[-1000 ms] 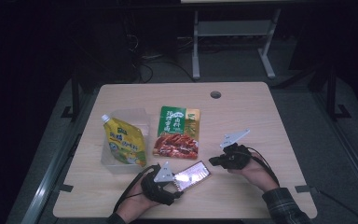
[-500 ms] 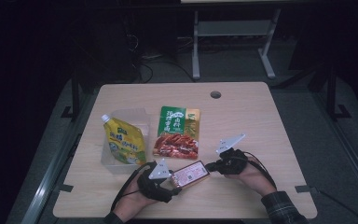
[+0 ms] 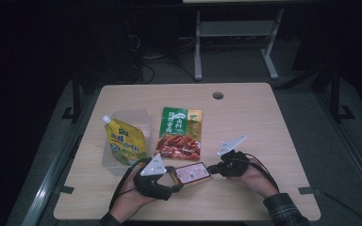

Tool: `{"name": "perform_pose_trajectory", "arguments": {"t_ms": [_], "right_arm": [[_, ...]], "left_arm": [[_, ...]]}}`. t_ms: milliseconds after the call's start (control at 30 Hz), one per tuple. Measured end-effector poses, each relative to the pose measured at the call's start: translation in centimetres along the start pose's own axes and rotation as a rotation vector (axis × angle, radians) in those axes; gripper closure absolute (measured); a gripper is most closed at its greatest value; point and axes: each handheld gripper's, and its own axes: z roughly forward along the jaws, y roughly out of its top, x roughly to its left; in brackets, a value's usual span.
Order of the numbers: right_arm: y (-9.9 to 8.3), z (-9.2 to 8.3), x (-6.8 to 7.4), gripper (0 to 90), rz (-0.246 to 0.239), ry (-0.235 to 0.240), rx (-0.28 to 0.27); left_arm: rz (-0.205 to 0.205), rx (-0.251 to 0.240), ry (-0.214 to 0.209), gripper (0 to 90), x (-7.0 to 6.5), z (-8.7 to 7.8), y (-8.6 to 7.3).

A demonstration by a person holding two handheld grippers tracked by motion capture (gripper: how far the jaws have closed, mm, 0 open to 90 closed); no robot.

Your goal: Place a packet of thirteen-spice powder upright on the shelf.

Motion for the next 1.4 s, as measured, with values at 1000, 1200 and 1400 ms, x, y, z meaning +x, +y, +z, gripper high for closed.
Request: {"name": "perform_pose_trajectory", "arguments": {"t_ms": [1000, 1200, 1400], "right_arm": [[0.2, 2.0, 0.8, 90.0, -0.065, 0.038, 0.049], [0.2, 2.1, 0.7, 90.0, -0.071, 0.032, 0.055], [0.0, 1.7, 0.7, 90.0, -0.031, 0.022, 0.049]], "left_arm": [[0.032, -0.105, -0.037, 31.9, 0.5, 1.2, 4.9], [0.039, -0.116, -0.051, 31.8, 0.4, 2.1, 5.7], [0.025, -0.122, -0.061, 31.6, 0.5, 3.0, 6.5]]}}
